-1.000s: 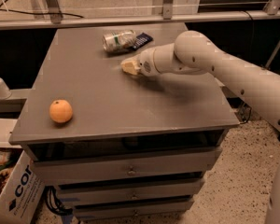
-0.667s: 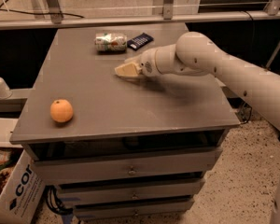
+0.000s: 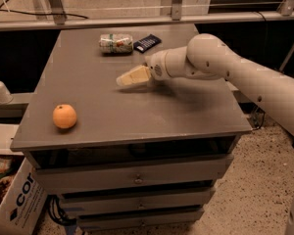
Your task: Move 7up can near orange
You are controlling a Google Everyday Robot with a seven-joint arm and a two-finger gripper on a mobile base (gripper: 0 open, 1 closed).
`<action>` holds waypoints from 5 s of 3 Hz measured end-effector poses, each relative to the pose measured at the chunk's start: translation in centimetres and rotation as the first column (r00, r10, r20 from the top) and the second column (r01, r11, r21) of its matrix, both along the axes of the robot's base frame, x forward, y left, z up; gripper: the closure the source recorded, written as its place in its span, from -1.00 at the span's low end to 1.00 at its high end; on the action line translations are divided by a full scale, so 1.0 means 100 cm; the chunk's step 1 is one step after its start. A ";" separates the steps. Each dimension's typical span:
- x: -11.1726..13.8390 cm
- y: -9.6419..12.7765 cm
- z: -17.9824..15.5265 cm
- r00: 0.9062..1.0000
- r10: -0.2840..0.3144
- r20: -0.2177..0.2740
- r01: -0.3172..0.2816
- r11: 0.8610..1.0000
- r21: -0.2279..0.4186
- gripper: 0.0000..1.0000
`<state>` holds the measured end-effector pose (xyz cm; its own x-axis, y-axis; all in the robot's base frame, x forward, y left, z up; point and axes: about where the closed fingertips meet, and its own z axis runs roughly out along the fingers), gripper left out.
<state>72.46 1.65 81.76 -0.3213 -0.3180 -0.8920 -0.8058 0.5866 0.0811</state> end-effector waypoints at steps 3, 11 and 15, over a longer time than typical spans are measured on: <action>0.030 -0.064 0.057 0.988 -0.132 0.081 0.128 0.990 0.059 -1.00; 0.113 0.032 0.071 0.879 0.228 0.418 -0.147 0.965 -0.216 -1.00; 0.143 0.039 0.046 0.900 0.192 0.390 -0.086 0.958 -0.272 -1.00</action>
Offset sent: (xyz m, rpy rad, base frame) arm 0.0315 -0.0774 0.0542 0.0254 -0.0840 -0.1645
